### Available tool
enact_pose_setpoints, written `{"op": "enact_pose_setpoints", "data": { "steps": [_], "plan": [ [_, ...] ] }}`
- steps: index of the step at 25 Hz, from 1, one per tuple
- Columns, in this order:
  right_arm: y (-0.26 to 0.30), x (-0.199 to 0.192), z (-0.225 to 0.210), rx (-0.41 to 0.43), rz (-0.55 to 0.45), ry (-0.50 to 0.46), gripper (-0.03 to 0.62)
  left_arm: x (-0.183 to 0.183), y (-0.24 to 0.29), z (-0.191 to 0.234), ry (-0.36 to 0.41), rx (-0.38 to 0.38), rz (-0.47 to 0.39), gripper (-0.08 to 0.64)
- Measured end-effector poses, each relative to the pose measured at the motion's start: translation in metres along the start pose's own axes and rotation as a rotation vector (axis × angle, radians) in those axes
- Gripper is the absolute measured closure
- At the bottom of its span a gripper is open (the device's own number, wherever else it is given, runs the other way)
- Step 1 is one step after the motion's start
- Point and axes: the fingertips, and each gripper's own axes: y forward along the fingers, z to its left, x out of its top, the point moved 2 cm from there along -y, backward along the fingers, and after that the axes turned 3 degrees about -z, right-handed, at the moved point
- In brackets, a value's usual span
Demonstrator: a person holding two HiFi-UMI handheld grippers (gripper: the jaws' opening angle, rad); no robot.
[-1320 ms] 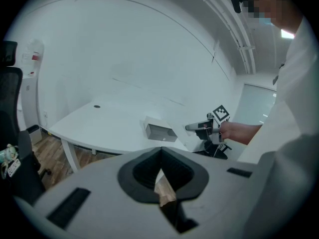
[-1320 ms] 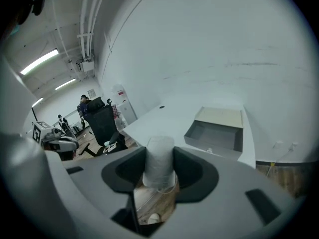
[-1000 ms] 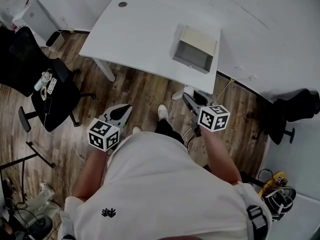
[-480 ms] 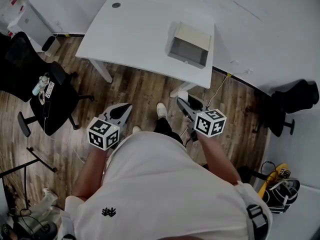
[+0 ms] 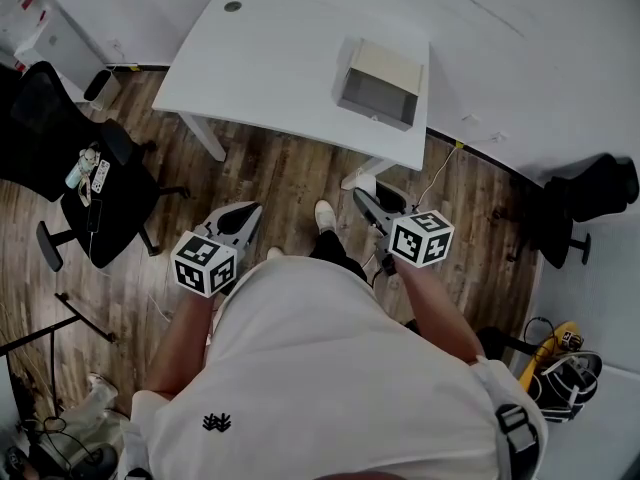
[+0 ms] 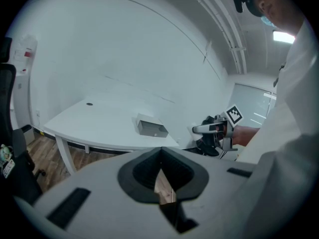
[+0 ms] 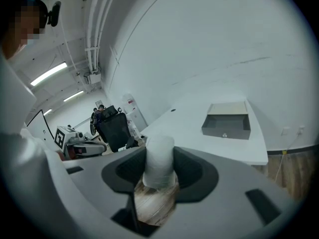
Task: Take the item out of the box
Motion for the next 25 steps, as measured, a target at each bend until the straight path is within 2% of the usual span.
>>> {"op": "enact_pose_setpoints", "data": {
  "steps": [25],
  "plan": [
    [0.003, 0.032, -0.015, -0.035, -0.043, -0.028, 0.417, -0.005, -0.005, 0.005, -0.037, 0.018, 0.009, 0.553]
  ]
}}
